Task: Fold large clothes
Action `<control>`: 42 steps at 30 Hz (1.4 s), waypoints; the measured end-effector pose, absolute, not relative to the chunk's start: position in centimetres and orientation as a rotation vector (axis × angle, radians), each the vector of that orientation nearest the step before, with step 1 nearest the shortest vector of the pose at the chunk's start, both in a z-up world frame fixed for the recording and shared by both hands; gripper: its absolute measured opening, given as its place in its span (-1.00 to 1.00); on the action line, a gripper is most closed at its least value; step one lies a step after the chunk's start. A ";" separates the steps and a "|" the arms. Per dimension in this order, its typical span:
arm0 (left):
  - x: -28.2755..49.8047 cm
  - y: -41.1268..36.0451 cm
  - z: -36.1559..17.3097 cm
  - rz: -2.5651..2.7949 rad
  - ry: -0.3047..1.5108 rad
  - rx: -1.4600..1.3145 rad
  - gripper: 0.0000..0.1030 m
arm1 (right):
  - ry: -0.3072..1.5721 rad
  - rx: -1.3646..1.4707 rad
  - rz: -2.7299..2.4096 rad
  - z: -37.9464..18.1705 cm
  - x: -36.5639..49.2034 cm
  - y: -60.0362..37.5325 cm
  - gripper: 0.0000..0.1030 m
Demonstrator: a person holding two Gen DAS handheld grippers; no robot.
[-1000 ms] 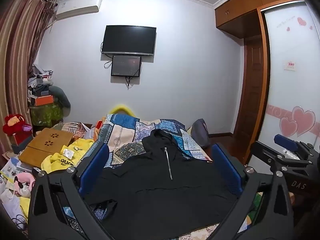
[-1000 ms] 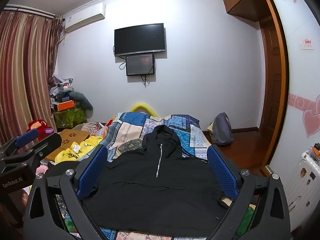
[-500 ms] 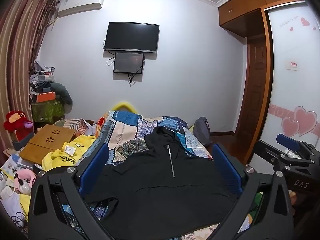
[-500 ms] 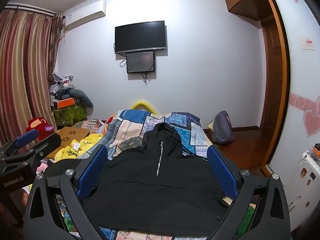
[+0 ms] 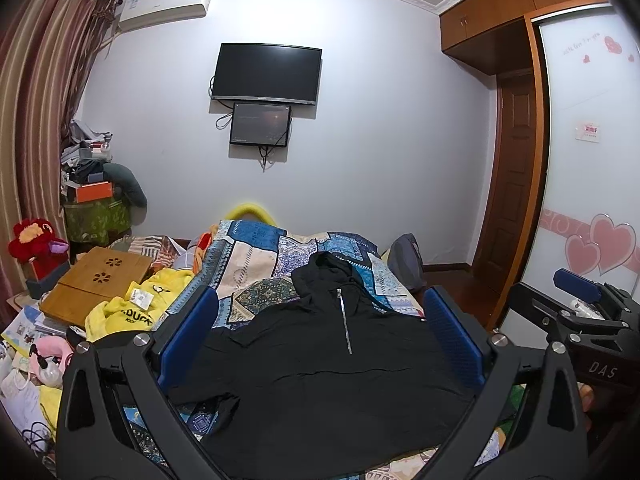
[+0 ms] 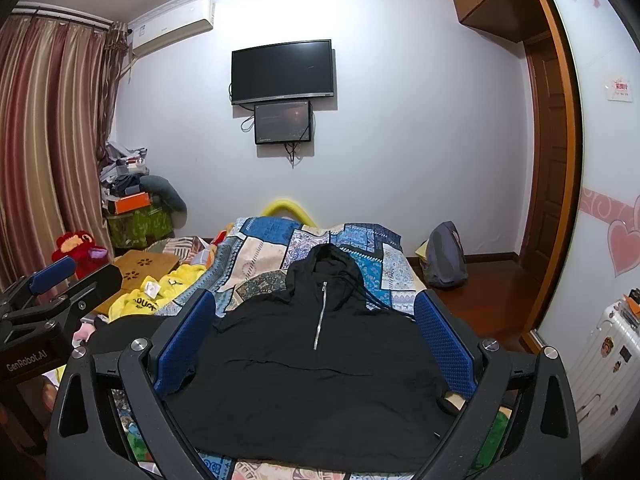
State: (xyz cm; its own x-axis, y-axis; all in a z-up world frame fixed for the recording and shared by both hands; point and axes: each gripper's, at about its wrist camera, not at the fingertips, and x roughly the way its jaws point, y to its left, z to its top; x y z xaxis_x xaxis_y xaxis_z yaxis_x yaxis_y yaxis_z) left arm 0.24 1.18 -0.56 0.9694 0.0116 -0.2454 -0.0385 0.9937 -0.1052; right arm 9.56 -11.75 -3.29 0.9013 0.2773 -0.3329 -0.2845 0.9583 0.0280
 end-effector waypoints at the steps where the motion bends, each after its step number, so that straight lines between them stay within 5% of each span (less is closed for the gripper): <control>1: 0.2 1.2 -0.5 0.025 0.247 -0.110 1.00 | 0.341 -0.022 0.291 -3.3 9.6 -11.7 0.92; 42: 0.4 1.4 -1.1 0.025 0.257 -0.117 1.00 | 0.345 -0.022 0.290 -3.4 9.8 -11.9 0.92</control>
State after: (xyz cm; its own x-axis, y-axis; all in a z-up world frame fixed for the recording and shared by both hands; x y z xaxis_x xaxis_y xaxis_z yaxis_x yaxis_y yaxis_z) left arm 0.39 1.35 -1.06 0.9668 0.0093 -0.2554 -0.0391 0.9930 -0.1118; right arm 9.85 -11.94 -3.44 0.9003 0.2767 -0.3361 -0.2840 0.9584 0.0281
